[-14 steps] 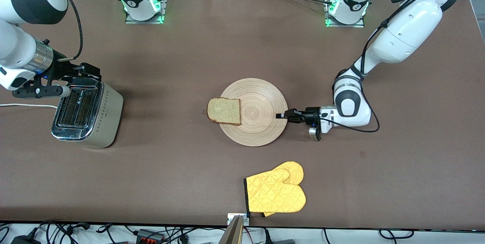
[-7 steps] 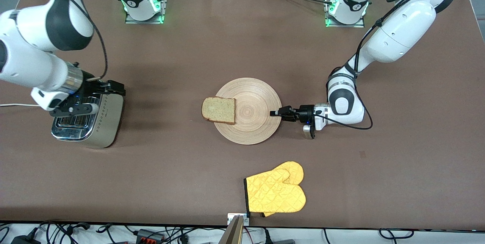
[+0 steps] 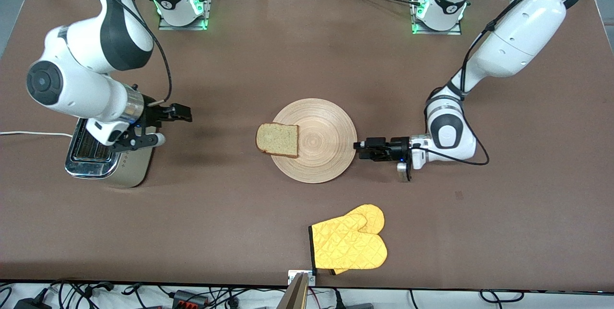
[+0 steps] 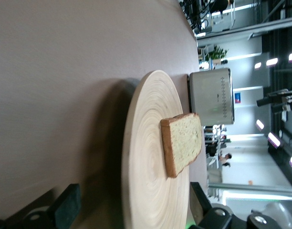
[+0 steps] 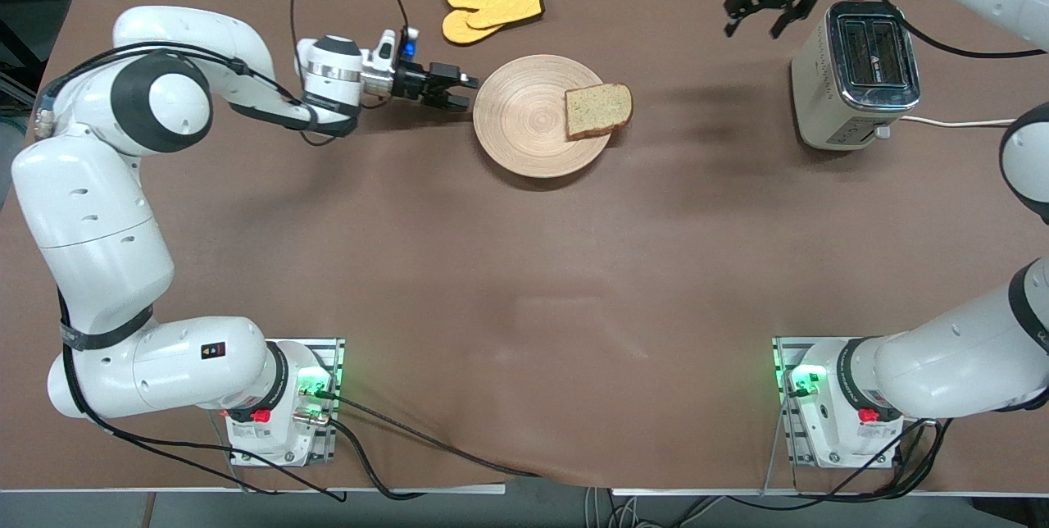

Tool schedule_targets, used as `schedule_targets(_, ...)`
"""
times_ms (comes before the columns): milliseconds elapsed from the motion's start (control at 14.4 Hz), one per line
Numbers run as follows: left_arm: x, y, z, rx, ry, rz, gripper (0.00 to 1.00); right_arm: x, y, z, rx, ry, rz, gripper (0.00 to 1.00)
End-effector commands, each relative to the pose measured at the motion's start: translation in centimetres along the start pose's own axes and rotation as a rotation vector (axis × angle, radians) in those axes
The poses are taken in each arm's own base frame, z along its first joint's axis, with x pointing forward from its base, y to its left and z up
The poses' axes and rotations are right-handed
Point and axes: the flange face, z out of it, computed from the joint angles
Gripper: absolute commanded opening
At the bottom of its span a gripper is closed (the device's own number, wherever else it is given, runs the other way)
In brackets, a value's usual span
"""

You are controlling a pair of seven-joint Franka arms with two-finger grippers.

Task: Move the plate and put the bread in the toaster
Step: 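Slide the plate to mid-table while the right gripper reaches the bread, then grasp the bread slice with the right gripper while the left gripper releases the plate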

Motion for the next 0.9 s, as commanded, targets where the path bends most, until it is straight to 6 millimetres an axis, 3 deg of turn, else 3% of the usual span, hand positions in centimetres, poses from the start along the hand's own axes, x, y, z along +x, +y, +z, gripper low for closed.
schedule_targets(0,1.5,0.2,-5.6,0.015,-0.078,0.091,1.00,1.4,-0.9,3.4,0.045,-0.002,0.021,1.00)
schedule_targets(208,3.3,2.5,-10.5,0.043,-0.164,0.139,1.00,2.4,-1.9,7.9,0.125,-0.015,0.045,1.00)
schedule_targets(347,4.9,4.2,-13.9,0.144,-0.267,0.143,1.00,2.9,-4.2,10.3,0.128,0.008,0.028,1.00)
schedule_targets(625,6.4,11.9,-18.1,0.378,-0.446,0.088,1.00,3.8,-5.9,15.7,0.267,0.016,0.095,1.00)
schedule_targets(833,6.4,16.6,-19.4,0.611,-0.545,0.062,1.00,3.7,-7.4,18.9,0.327,0.008,0.094,1.00)
